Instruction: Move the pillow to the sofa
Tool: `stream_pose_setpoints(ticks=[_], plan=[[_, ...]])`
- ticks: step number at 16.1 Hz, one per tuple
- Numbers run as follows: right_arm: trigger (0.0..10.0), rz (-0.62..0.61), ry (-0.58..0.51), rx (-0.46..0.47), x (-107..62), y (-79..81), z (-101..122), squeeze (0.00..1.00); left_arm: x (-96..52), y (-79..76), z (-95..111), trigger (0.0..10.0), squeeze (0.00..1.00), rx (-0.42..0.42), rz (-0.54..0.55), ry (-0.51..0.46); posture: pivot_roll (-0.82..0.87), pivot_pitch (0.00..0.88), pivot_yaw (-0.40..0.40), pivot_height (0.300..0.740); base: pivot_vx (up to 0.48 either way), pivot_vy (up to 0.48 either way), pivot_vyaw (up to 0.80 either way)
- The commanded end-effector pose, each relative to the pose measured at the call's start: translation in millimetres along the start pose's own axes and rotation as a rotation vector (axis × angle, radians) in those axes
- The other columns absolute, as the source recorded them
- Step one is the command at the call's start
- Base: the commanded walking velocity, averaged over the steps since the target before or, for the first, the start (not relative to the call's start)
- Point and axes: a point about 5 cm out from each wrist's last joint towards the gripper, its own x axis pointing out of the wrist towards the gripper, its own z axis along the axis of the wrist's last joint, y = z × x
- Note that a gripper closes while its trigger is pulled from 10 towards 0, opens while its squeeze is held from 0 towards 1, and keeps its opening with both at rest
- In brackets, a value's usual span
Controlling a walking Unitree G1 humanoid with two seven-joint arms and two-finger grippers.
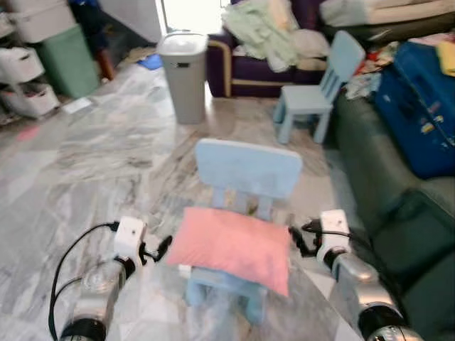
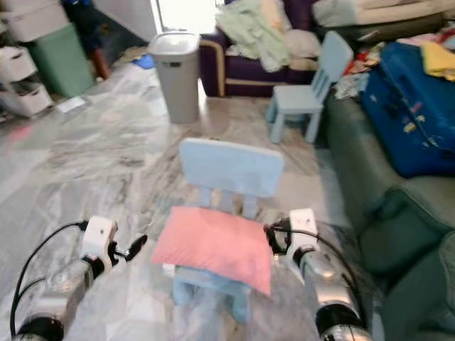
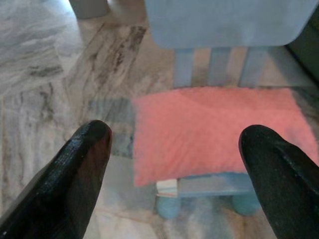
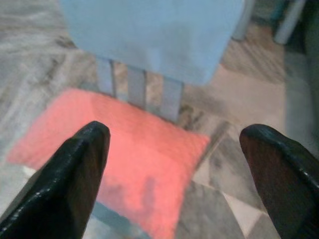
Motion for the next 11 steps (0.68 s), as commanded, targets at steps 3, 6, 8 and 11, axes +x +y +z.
stream_pose_setpoints(ticks=[3, 6, 8, 11], plan=[[10.0, 0.037, -0.115, 0.072, -26.5, -0.7, 26.0, 0.00, -21.2, -26.8, 37.1, 10.0, 0.00, 0.036, -0.035, -0.245, 0.02, 0.006, 0.009, 0.740, 0.000, 0.000, 0.00], [10.0, 0.022, -0.260, 0.106, -44.4, 11.4, 52.0, 0.00, -40.4, -35.6, 57.6, 10.0, 0.00, -0.016, 0.044, -0.352, 0.02, 0.010, 0.002, 0.740, 0.000, 0.000, 0.00], [10.0, 0.014, -0.273, 0.059, -53.4, 18.3, 60.0, 0.00, -46.5, -42.0, 71.7, 10.0, 0.00, -0.052, 0.016, -0.377, 0.03, 0.014, 0.002, 0.740, 0.000, 0.000, 0.00], [10.0, 0.018, -0.244, 0.029, -52.3, 21.8, 62.8, 0.00, -44.3, -39.5, 82.0, 10.0, 0.00, -0.102, 0.009, -0.395, 0.02, 0.006, -0.004, 0.740, 0.000, 0.000, 0.00]])
